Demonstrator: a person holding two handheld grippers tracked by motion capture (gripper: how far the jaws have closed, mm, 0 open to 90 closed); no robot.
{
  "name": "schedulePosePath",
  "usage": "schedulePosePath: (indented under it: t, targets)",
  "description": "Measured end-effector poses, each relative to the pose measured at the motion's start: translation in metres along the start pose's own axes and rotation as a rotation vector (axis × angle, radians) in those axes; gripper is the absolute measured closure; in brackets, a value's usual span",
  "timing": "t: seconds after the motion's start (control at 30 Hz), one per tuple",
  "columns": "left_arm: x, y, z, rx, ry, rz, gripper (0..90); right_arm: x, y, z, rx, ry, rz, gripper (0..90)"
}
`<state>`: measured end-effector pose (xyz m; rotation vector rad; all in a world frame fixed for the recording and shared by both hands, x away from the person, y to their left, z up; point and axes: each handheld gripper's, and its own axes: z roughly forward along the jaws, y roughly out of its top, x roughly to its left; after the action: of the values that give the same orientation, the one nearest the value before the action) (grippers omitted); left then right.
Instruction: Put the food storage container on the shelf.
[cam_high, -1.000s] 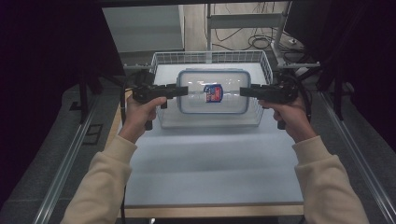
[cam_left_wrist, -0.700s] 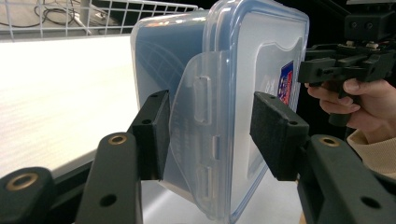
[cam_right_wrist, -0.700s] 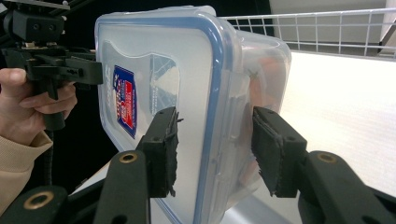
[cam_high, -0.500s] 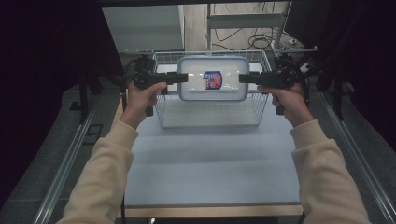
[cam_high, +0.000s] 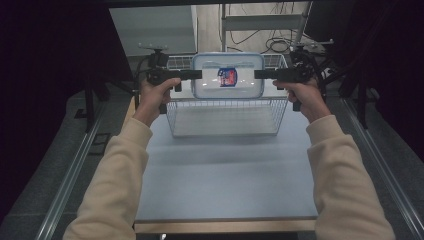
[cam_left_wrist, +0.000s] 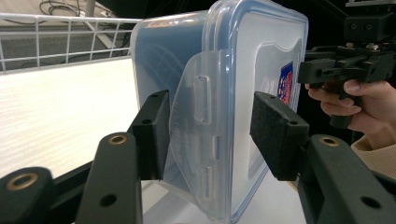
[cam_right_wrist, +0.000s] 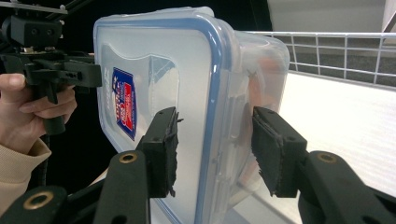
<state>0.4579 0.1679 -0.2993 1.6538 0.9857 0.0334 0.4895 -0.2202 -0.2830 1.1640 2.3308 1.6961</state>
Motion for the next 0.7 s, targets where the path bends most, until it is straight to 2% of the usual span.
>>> schedulePosePath:
  t: [0.17,0.33,0.37,0.47,0.5,0.53,0.6,0.63,0.67,0.7]
  targets:
    - [0.017,0.001,0.011,0.023,-0.01,-0.047,49.5,-0.01,0.006,0.008,0.032,-0.011,0.02,51.8]
    - [0.022,0.003,0.014,0.02,-0.01,-0.06,49.5,-0.018,0.009,0.014,0.042,-0.007,0.046,51.6]
    - [0.025,0.004,0.016,0.02,-0.017,-0.091,49.5,-0.02,0.011,0.015,0.044,-0.006,0.052,51.2]
    - [0.028,0.006,0.018,0.019,-0.016,-0.107,49.3,-0.022,0.014,0.017,0.05,-0.007,0.073,50.8]
    - [0.031,0.008,0.019,0.017,-0.017,-0.134,49.3,-0.025,0.016,0.02,0.055,-0.006,0.093,50.5]
    - [0.031,0.008,0.019,0.017,-0.017,-0.134,49.2,-0.025,0.016,0.02,0.055,-0.006,0.093,50.5]
    - [0.033,0.009,0.021,0.019,-0.014,-0.153,48.8,-0.029,0.019,0.023,0.062,-0.005,0.129,50.1]
    - [0.037,0.012,0.024,0.024,-0.014,-0.182,48.6,-0.031,0.02,0.024,0.061,-0.006,0.144,50.0]
    - [0.037,0.012,0.024,0.024,-0.014,-0.182,48.5,-0.031,0.02,0.024,0.061,-0.006,0.144,50.0]
    - [0.041,0.014,0.027,0.025,-0.018,-0.21,48.5,-0.035,0.02,0.026,0.057,-0.005,0.187,49.8]
